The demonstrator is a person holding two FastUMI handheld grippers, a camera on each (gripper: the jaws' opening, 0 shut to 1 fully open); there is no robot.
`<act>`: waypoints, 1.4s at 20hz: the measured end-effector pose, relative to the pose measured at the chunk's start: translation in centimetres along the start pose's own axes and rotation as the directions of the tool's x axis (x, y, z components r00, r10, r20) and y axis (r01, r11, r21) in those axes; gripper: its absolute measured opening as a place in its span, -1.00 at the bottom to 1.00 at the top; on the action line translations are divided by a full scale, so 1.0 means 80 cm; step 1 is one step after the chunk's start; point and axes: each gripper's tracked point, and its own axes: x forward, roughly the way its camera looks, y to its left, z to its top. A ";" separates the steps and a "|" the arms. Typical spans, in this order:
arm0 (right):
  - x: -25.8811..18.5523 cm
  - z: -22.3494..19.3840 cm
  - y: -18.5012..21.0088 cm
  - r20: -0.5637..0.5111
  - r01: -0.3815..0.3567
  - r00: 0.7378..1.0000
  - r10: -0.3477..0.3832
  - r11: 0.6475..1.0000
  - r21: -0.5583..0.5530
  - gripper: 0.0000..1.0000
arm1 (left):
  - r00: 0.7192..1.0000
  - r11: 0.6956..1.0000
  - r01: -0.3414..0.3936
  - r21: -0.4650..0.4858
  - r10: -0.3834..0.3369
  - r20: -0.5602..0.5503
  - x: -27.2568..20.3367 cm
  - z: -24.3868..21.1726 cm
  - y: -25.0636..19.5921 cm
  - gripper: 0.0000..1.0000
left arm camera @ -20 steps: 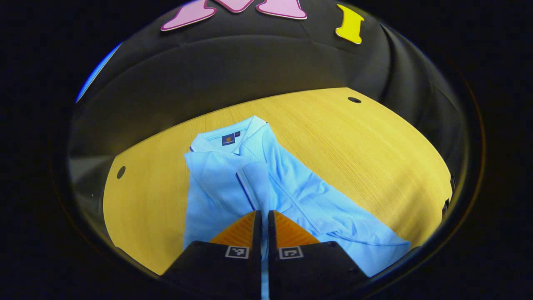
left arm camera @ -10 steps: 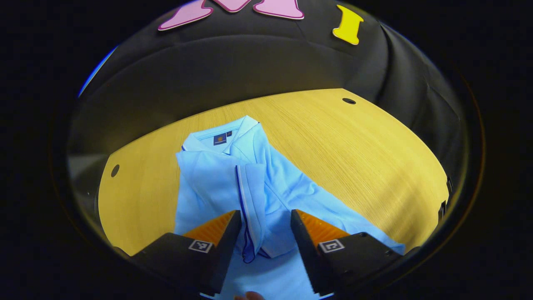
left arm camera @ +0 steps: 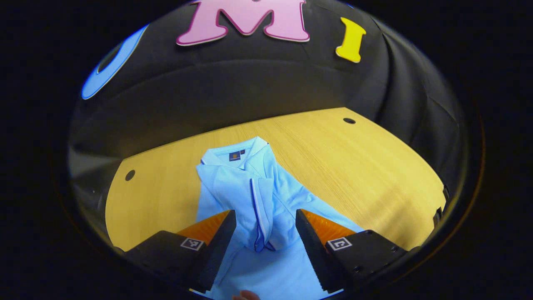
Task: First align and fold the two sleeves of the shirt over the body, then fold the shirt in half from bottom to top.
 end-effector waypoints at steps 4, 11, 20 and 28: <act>-0.009 -0.027 0.025 -0.037 -0.014 0.999 0.013 0.999 -0.033 0.96 | 0.998 0.999 -0.046 -0.029 0.047 0.052 -0.105 -0.030 0.028 0.84; -0.020 -0.118 0.062 -0.166 -0.011 0.986 -0.002 0.997 -0.079 0.96 | 0.993 0.986 -0.116 -0.120 0.111 -0.049 -0.237 -0.160 0.066 0.84; -0.032 -0.232 0.059 -0.342 0.046 0.936 -0.082 0.993 -0.112 0.96 | 0.963 0.970 -0.176 -0.166 0.136 -0.231 -0.284 -0.298 0.090 0.84; -0.022 -0.270 0.055 -0.399 0.081 0.909 -0.117 0.991 -0.107 0.96 | 0.937 0.967 -0.204 -0.155 0.147 -0.316 -0.286 -0.350 0.100 0.84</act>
